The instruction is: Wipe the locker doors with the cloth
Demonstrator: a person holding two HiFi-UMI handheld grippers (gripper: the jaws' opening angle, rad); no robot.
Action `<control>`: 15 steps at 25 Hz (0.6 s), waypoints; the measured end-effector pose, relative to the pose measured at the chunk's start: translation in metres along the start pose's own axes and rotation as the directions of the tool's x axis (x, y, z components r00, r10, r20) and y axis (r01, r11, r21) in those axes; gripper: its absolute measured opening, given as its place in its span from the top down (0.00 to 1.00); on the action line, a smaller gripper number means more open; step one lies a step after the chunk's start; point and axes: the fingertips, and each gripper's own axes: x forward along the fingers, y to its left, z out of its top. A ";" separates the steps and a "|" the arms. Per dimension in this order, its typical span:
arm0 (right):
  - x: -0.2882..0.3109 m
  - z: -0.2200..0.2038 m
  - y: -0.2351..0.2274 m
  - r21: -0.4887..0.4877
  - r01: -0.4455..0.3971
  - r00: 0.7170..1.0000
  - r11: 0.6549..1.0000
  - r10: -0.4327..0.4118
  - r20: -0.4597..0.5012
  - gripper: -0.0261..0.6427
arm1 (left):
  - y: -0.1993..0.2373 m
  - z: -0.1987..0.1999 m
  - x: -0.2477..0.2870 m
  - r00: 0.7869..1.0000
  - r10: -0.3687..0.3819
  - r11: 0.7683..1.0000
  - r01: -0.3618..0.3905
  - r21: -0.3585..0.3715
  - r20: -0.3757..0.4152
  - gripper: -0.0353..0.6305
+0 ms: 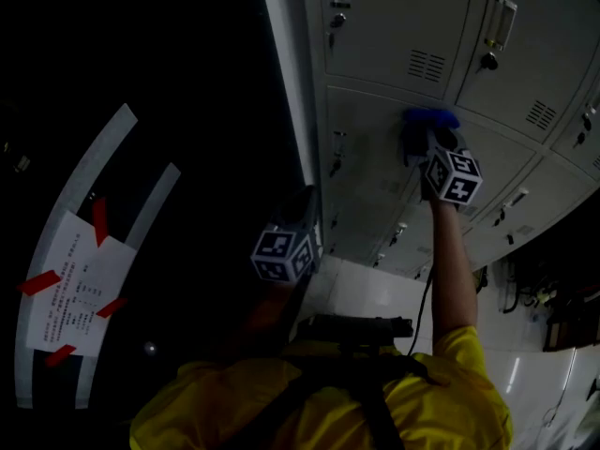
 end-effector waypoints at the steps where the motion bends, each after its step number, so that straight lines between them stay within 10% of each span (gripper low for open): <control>1: 0.003 -0.002 0.006 0.004 -0.022 1.000 1.000 0.022 0.000 0.85 | 0.003 -0.001 0.001 1.000 0.004 1.000 -0.004 -0.001 -0.003 0.96; 15: 0.115 -0.032 0.202 0.021 -0.376 0.924 0.926 0.376 -0.071 0.85 | 0.015 -0.004 0.025 0.998 0.065 0.997 -0.064 0.034 -0.028 0.96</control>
